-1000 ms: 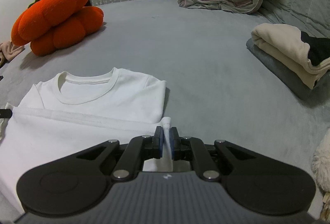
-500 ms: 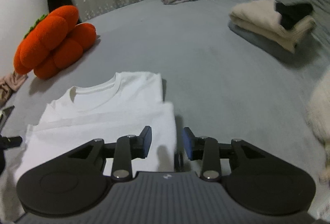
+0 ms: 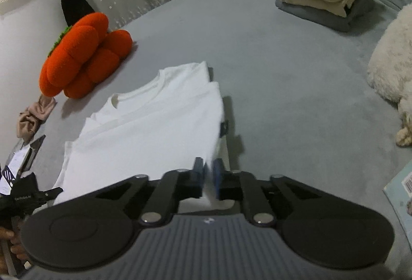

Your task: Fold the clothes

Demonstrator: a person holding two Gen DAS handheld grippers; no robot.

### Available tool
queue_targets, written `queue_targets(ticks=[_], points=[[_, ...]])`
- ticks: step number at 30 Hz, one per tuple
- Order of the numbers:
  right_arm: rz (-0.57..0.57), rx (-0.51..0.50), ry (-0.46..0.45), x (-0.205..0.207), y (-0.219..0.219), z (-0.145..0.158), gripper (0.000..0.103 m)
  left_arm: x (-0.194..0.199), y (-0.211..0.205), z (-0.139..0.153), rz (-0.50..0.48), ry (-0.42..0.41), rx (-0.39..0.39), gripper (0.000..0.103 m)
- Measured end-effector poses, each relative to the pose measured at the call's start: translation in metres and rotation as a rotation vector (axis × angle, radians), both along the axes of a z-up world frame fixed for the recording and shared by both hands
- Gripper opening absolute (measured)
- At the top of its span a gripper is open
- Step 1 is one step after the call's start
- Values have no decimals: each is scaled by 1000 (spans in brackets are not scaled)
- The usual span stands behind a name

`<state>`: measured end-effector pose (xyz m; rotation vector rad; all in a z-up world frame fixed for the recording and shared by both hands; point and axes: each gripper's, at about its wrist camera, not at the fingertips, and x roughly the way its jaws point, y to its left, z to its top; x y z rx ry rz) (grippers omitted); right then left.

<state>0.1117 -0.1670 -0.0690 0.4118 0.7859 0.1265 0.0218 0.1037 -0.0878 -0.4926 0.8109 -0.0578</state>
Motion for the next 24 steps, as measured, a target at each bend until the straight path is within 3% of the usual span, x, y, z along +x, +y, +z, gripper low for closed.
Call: queue_targets(ticks=[3, 8, 15, 24], points=[[-2, 27, -7, -9, -7, 2, 6, -9, 5, 4, 3, -14, -21, 4], [-1, 51, -4, -24, -13, 2, 6, -24, -2, 7, -33, -23, 21, 4], [3, -42, 85, -13, -5, -15, 6, -17, -12, 2, -46, -15, 127, 5], [16, -43, 79, -20, -5, -9, 6, -25, -10, 6, -80, -1, 159, 6]])
